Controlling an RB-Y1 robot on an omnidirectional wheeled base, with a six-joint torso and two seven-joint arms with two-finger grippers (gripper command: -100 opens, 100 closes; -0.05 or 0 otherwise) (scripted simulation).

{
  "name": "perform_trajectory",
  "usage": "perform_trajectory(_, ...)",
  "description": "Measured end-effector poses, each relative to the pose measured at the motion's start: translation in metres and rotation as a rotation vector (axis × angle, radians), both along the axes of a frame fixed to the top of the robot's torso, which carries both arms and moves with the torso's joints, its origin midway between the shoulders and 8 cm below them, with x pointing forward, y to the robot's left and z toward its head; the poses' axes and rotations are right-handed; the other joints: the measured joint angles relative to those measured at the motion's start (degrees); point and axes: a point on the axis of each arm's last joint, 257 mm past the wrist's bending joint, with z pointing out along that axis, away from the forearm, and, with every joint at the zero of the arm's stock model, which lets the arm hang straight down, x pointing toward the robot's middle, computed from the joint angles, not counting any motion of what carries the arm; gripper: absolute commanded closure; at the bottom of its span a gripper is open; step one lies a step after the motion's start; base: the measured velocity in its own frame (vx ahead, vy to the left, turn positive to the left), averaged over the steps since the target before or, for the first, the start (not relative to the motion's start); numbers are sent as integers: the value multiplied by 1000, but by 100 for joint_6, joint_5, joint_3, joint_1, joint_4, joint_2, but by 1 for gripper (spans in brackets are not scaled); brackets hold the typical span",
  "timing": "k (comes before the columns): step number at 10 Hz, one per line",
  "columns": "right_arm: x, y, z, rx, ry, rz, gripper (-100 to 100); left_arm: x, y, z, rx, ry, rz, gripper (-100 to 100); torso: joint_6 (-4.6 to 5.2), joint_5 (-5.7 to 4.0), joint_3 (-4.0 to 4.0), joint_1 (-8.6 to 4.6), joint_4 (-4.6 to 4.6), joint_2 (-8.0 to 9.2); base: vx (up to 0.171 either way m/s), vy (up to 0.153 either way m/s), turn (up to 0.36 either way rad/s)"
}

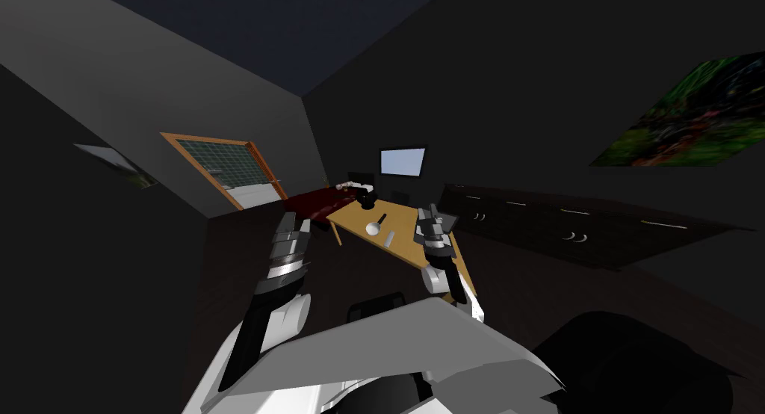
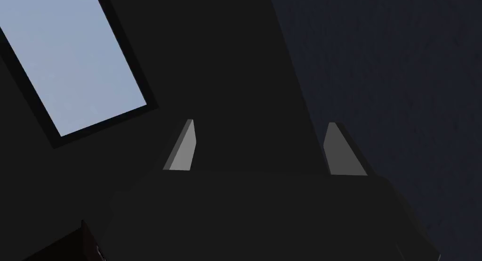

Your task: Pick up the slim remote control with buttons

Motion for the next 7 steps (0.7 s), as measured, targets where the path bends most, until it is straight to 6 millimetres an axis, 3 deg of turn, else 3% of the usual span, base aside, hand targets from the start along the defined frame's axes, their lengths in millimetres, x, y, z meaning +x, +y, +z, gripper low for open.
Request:
perform_trajectory(4, 17, 26, -10, -207, 26, 12, -100, 0, 0, 0, 0, 0, 0, 0, -1, 10, -1, 43, 0, -1, 1, 109, -41)
perform_trajectory(7, 25, 54, -34, -419, 46, 9, -100, 0, 0, 0, 0, 0, 0, 0, -1, 11, -3, 49, -1, -5, 9, 137, -39)
